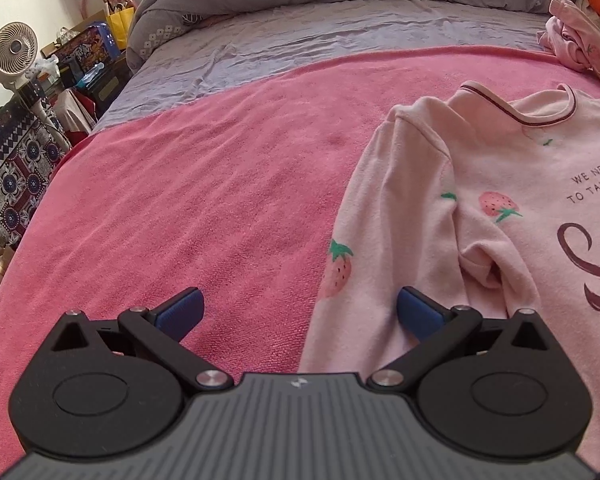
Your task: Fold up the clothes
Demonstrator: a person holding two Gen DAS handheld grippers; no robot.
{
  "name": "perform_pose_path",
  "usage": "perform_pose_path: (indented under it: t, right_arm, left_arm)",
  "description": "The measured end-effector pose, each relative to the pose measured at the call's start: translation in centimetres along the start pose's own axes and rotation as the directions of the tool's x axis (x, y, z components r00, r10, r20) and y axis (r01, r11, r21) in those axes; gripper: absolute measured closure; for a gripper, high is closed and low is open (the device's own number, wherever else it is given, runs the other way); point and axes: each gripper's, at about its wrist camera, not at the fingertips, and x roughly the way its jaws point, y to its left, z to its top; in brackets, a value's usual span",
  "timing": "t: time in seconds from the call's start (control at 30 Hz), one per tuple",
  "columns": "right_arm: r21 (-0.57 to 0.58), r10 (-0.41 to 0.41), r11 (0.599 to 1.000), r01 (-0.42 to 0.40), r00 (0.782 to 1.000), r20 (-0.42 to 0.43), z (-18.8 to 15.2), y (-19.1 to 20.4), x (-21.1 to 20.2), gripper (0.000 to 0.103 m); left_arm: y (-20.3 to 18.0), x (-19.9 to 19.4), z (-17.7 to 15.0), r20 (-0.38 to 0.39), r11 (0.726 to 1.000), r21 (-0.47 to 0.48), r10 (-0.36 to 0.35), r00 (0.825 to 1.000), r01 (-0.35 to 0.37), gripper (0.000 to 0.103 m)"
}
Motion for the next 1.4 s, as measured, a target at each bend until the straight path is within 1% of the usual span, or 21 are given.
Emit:
perform_pose_path:
  t: [0.03, 0.07, 0.13, 0.2, 0.27, 0.3, 0.33, 0.43, 0.53, 0.57, 0.77, 0.93, 0.97, 1.0, 1.03, 1.1, 1.17, 1.23, 1.27, 1.37, 1.4]
  right_arm:
    - [-0.02, -0.014, 1.0, 0.012, 0.998, -0.055, -0.3, 0.6, 1.8, 0.078]
    - [-0.043, -0.052, 0.998, 0.05, 0.998, -0.04, -0.3, 1.2, 1.7, 0.072]
    - [-0.081, -0.115, 0.99, 0.117, 0.993, 0.026, 0.1, 2.2, 0.3, 0.063]
    - [-0.108, -0.125, 0.985, 0.136, 0.986, 0.109, 0.9, 3.1, -1.9, 0.061]
    - [-0.13, -0.102, 0.983, 0.131, 0.974, 0.204, 2.0, 4.1, -4.6, 0.044]
    - [-0.132, -0.071, 0.986, 0.105, 0.968, 0.239, 2.5, 4.6, -5.7, 0.042]
    - [-0.134, -0.003, 0.99, 0.041, 0.963, 0.269, 3.4, 5.2, -6.9, 0.041]
    - [-0.144, 0.212, 0.973, -0.178, 0.94, 0.268, 5.7, 7.9, -8.4, 0.041]
    - [-0.157, 0.418, 0.907, -0.39, 0.88, 0.226, 7.8, 11.9, -8.5, 0.041]
    - [-0.163, 0.458, 0.888, -0.431, 0.863, 0.212, 8.3, 13.6, -8.1, 0.041]
    - [-0.148, 0.525, 0.849, -0.507, 0.842, 0.127, 10.2, 22.4, -4.4, 0.043]
    - [-0.096, 0.555, 0.831, -0.548, 0.826, 0.096, 9.9, 24.1, -2.9, 0.043]
    - [-0.087, 0.559, 0.829, -0.552, 0.824, 0.094, 9.8, 24.2, -2.7, 0.043]
    - [-0.079, 0.562, 0.827, -0.556, 0.822, 0.092, 9.7, 24.3, -2.5, 0.043]
    - [-0.071, 0.565, 0.825, -0.561, 0.82, 0.089, 9.6, 24.4, -2.3, 0.043]
    - [-0.056, 0.57, 0.822, -0.567, 0.817, 0.087, 9.4, 24.6, -1.9, 0.043]
    - [-0.047, 0.576, 0.817, -0.574, 0.813, 0.088, 9.5, 24.7, -1.7, 0.043]
    - [-0.044, 0.586, 0.81, -0.585, 0.805, 0.092, 9.5, 24.7, -1.6, 0.043]
    - [-0.045, 0.593, 0.805, -0.592, 0.799, 0.095, 9.5, 24.6, -1.7, 0.043]
    - [-0.04, 0.63, 0.775, -0.63, 0.768, 0.112, 9.5, 24.3, -1.9, 0.043]
    - [-0.032, 0.649, 0.759, -0.65, 0.752, 0.116, 9.5, 24.3, -1.9, 0.043]
  left_arm:
    - [0.1, -0.3, -0.2, 0.004, 1.0, 0.01, 0.008, 1.0, -0.008, 0.0]
    - [0.1, -0.5, -0.4, 0.008, 1.0, 0.021, 0.015, 1.0, -0.015, 0.0]
    - [0.3, -1.0, -0.7, 0.017, 0.999, 0.041, 0.028, 0.999, -0.029, 0.0]
    - [0.6, -1.7, -1.1, 0.026, 0.998, 0.048, 0.034, 0.999, -0.035, 0.0]
    - [0.8, -2.4, -1.5, 0.035, 0.998, 0.052, 0.041, 0.999, -0.043, 0.0]
    - [0.8, -2.8, -1.8, 0.044, 0.997, 0.059, 0.048, 0.998, -0.051, 0.0]
    - [0.9, -3.3, -2.2, 0.054, 0.996, 0.065, 0.058, 0.997, -0.062, 0.0]
    - [1.5, -5.2, -4.1, 0.073, 0.995, 0.058, 0.082, 0.994, -0.086, 0.0]
    - [2.7, -7.3, -6.7, 0.078, 0.994, 0.035, 0.101, 0.992, -0.104, 0.0]
    - [3.1, -8.2, -7.8, 0.074, 0.993, 0.033, 0.112, 0.991, -0.114, 0.0]
    - [3.8, -10.4, -11.9, 0.069, 0.989, 0.054, 0.131, 0.989, -0.134, 0.0]
    - [3.0, -11.7, -11.7, 0.144, 0.994, 0.104, 0.027, 0.989, -0.042, 0.004]
    - [2.9, -11.9, -11.6, 0.163, 0.993, 0.114, -0.025, 0.986, 0.006, 0.005]
    - [2.7, -11.7, -11.4, 0.157, 0.992, 0.118, -0.066, 0.985, 0.047, 0.011]
    - [2.6, -11.5, -11.2, 0.15, 0.989, 0.122, -0.106, 0.983, 0.088, 0.026]
    - [2.5, -10.3, -11.0, 0.103, 0.986, 0.1, -0.142, 0.985, 0.132, 0.045]
    - [2.8, -9.4, -10.8, 0.081, 0.981, 0.061, -0.189, 0.979, 0.184, 0.051]
    - [3.7, -9.6, -10.7, 0.095, 0.972, 0.015, -0.233, 0.968, 0.232, 0.068]
    - [4.1, -9.7, -10.7, 0.101, 0.97, -0.008, -0.241, 0.965, 0.243, 0.069]
    - [5.1, -9.8, -10.8, 0.115, 0.96, -0.075, -0.26, 0.959, 0.269, 0.08]
    - [5.5, -9.8, -10.9, 0.12, 0.955, -0.101, -0.266, 0.956, 0.278, 0.09]
